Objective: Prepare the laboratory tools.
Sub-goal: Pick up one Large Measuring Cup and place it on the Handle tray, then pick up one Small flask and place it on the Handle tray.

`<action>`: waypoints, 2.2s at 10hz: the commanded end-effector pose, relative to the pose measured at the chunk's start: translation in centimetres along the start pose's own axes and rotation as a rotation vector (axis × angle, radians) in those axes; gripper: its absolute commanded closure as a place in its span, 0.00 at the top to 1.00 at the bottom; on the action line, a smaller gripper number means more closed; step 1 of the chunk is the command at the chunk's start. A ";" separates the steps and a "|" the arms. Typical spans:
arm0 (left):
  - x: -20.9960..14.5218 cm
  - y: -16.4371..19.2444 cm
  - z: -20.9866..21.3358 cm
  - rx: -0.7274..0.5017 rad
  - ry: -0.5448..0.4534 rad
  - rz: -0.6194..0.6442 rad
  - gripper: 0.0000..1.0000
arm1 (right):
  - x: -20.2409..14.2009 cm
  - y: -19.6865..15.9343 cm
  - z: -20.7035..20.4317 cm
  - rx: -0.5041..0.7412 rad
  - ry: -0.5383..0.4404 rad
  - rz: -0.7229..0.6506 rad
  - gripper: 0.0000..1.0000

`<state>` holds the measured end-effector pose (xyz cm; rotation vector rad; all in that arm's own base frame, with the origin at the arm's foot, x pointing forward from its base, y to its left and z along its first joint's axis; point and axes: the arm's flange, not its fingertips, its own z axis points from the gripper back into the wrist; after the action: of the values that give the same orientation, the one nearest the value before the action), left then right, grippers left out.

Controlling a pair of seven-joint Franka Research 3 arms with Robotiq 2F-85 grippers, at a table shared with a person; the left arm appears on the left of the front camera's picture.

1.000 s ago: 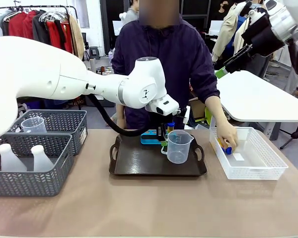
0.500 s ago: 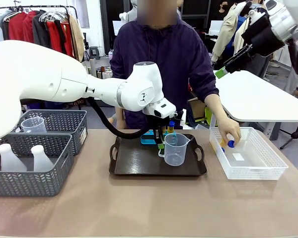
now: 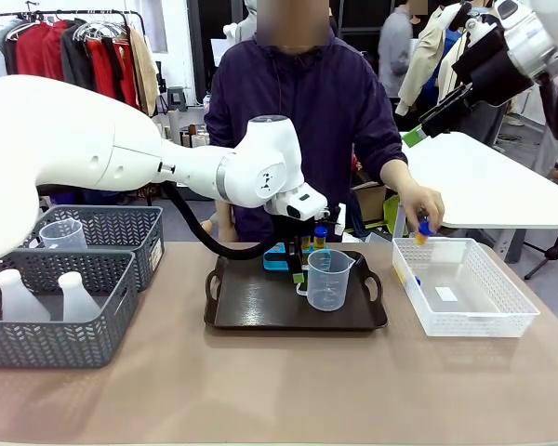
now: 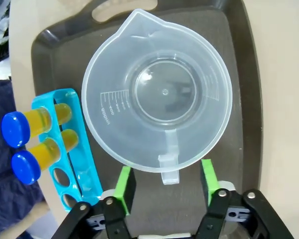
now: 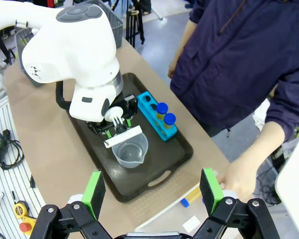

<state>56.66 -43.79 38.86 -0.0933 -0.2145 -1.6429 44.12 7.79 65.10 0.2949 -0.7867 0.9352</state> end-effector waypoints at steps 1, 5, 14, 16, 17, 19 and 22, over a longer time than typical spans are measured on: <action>-0.8 -1.1 2.0 0.009 0.006 0.026 1.00 | 0.0 0.0 0.2 -0.002 0.003 0.006 1.00; -2.1 -3.2 5.8 0.001 -0.010 0.052 1.00 | 0.0 0.0 0.2 -0.002 0.003 0.006 1.00; -9.5 -5.8 21.7 0.132 0.035 0.422 1.00 | 0.0 0.0 0.2 -0.002 0.003 0.006 1.00; -13.3 -6.5 23.6 0.191 0.002 0.595 1.00 | 0.0 0.0 0.2 -0.002 0.003 0.006 1.00; -14.4 -6.8 24.1 0.217 -0.003 0.666 1.00 | 0.0 0.0 0.2 -0.002 0.003 0.006 1.00; -13.6 -5.3 24.3 0.181 0.023 0.592 1.00 | 0.0 0.0 0.2 -0.002 0.003 0.006 1.00; -13.6 -5.3 24.3 0.181 0.023 0.592 1.00 | 0.0 0.0 0.2 -0.002 0.003 0.006 1.00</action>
<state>50.60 -25.85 59.22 -0.0062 -0.2837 -1.0103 44.12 7.76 65.10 0.2942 -0.7864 0.9346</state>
